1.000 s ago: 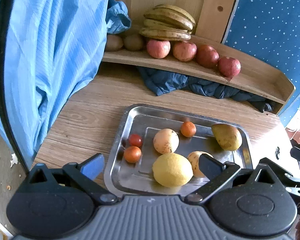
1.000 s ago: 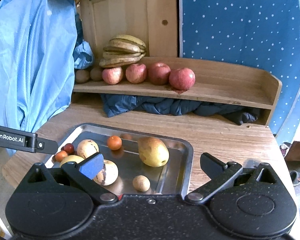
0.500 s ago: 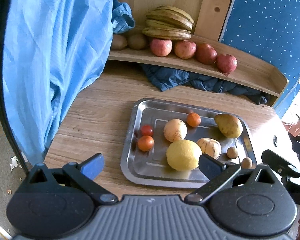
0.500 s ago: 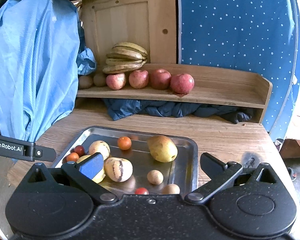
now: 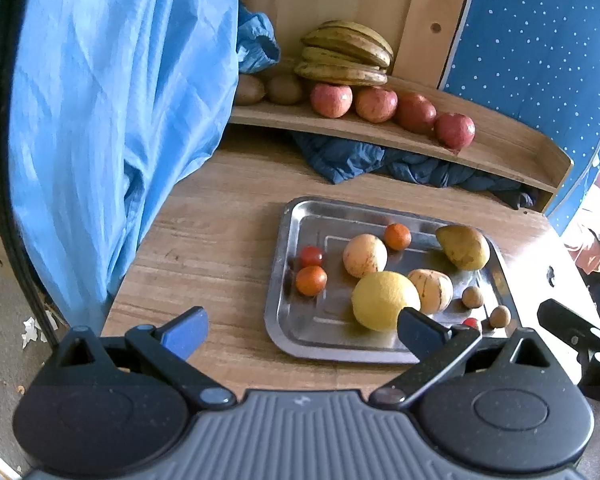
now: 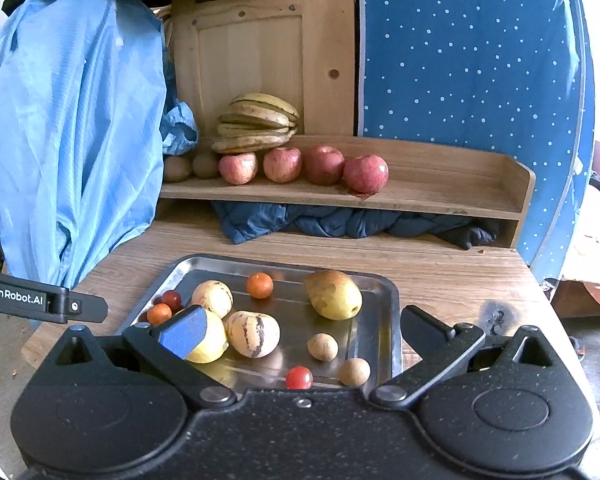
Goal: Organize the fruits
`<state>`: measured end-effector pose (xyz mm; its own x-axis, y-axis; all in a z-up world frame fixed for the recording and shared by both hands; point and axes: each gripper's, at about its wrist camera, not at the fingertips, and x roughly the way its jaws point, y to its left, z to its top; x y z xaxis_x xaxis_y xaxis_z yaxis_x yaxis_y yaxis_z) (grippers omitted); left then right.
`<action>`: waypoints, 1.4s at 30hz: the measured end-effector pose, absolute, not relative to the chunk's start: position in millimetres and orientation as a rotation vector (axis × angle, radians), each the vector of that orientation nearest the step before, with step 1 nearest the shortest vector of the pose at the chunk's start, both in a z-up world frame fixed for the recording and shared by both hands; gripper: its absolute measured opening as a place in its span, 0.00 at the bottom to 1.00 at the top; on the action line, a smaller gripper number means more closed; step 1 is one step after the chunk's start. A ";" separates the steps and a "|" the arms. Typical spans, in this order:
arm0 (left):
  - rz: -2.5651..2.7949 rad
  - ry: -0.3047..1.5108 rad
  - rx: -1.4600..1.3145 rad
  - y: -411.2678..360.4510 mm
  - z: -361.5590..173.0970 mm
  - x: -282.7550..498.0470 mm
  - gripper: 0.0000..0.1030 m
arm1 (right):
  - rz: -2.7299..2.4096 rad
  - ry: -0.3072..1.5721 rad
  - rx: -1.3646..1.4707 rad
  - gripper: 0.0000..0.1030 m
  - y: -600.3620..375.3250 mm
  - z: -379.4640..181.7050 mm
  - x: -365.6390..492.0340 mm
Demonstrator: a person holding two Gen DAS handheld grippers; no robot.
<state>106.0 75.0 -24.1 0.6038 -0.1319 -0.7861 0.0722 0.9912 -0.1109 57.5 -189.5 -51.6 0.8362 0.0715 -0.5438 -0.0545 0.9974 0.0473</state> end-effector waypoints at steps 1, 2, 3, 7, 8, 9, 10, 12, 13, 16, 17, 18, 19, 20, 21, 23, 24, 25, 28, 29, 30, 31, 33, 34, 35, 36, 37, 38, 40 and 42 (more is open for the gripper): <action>-0.122 0.918 -0.070 76.1 -25.3 104.3 0.99 | 0.065 0.578 0.027 0.99 -188.3 -51.5 55.4; -0.129 0.922 -0.071 77.0 -26.4 102.6 0.99 | 0.064 0.580 0.026 0.99 -187.1 -51.2 54.0; -0.133 0.927 -0.070 77.1 -28.0 100.2 0.99 | 0.062 0.583 0.024 0.99 -185.6 -51.3 51.7; -0.149 0.940 -0.061 74.3 -32.1 92.2 0.99 | 0.058 0.600 0.022 0.99 -183.5 -53.4 41.7; -0.152 0.938 -0.058 73.1 -31.9 90.8 0.99 | 0.056 0.602 0.022 0.99 -183.5 -53.6 39.8; -0.154 0.934 -0.056 71.8 -31.3 89.5 0.99 | 0.055 0.602 0.023 0.99 -183.5 -53.8 38.5; -0.154 0.928 -0.053 70.4 -30.2 88.4 0.99 | 0.054 0.602 0.023 0.99 -184.2 -53.8 37.2; -0.154 0.911 -0.046 67.3 -28.2 85.5 0.99 | 0.054 0.600 0.020 0.99 -185.0 -53.5 34.9; -0.155 0.906 -0.040 65.2 -27.4 84.3 0.99 | 0.056 0.598 0.019 0.99 -185.7 -53.1 34.2; -0.153 0.905 -0.036 58.2 -26.8 80.4 0.99 | 0.061 0.597 0.017 0.99 -189.8 -53.9 31.5; -0.150 0.906 -0.035 56.1 -26.9 79.1 0.99 | 0.066 0.600 0.015 0.99 -191.6 -54.8 30.5; -0.146 0.910 -0.033 53.8 -27.2 77.6 0.99 | 0.072 0.604 0.013 0.99 -193.5 -55.2 29.4; -0.140 0.912 -0.032 51.1 -27.5 75.7 0.99 | 0.077 0.608 0.013 0.99 -195.6 -55.5 28.6; -0.134 0.917 -0.030 48.9 -27.9 73.4 0.99 | 0.082 0.611 0.011 0.99 -198.8 -56.1 27.1; -0.132 0.923 -0.026 46.1 -28.1 70.7 0.99 | 0.085 0.617 0.011 0.99 -201.3 -56.2 25.8; -0.135 0.927 -0.018 40.8 -28.7 63.9 0.99 | 0.088 0.630 0.020 0.99 -208.7 -55.9 22.5; -0.132 0.933 -0.016 38.3 -29.6 60.3 0.99 | 0.091 0.631 0.023 0.99 -211.5 -55.7 20.8; -0.129 0.937 -0.016 36.9 -30.1 58.2 0.99 | 0.093 0.634 0.024 0.99 -213.4 -56.3 19.8; -0.116 0.940 -0.017 33.9 -30.0 51.6 1.00 | 0.109 0.654 0.025 0.99 -217.4 -60.5 15.4; -0.113 0.940 -0.017 33.2 -29.8 50.0 0.99 | 0.116 0.656 0.024 0.99 -217.9 -60.9 14.3; -0.109 0.942 -0.017 32.2 -29.5 48.2 0.99 | 0.122 0.658 0.022 0.99 -218.0 -61.0 13.3; -0.107 0.942 -0.016 31.4 -29.4 46.4 0.99 | 0.127 0.661 0.022 0.99 -218.8 -61.5 12.3; -0.102 0.940 -0.015 30.3 -28.8 43.8 0.99 | 0.132 0.666 0.023 0.99 -219.8 -62.1 11.7; -0.099 0.940 -0.014 29.8 -28.2 42.6 0.99 | 0.135 0.666 0.023 0.99 -220.1 -62.4 10.9; -0.096 0.939 -0.014 29.5 -27.6 42.1 0.99 | 0.138 0.667 0.023 0.99 -220.4 -62.4 10.3; -0.095 0.938 -0.014 29.4 -27.0 41.4 0.99 | 0.142 0.667 0.023 0.99 -220.7 -62.3 9.8; -0.093 0.937 -0.013 29.2 -26.3 40.6 0.99 | 0.144 0.666 0.024 0.99 -221.0 -62.0 9.3; -0.092 0.936 -0.013 29.2 -26.0 40.0 0.99 | 0.147 0.666 0.024 0.99 -221.1 -61.9 8.9; -0.089 0.935 -0.012 28.6 -25.3 39.0 0.99 | 0.150 0.666 0.024 0.99 -220.9 -61.7 8.0; -0.089 0.936 -0.011 28.8 -24.9 38.8 0.99 | 0.153 0.665 0.024 0.99 -221.6 -61.4 7.2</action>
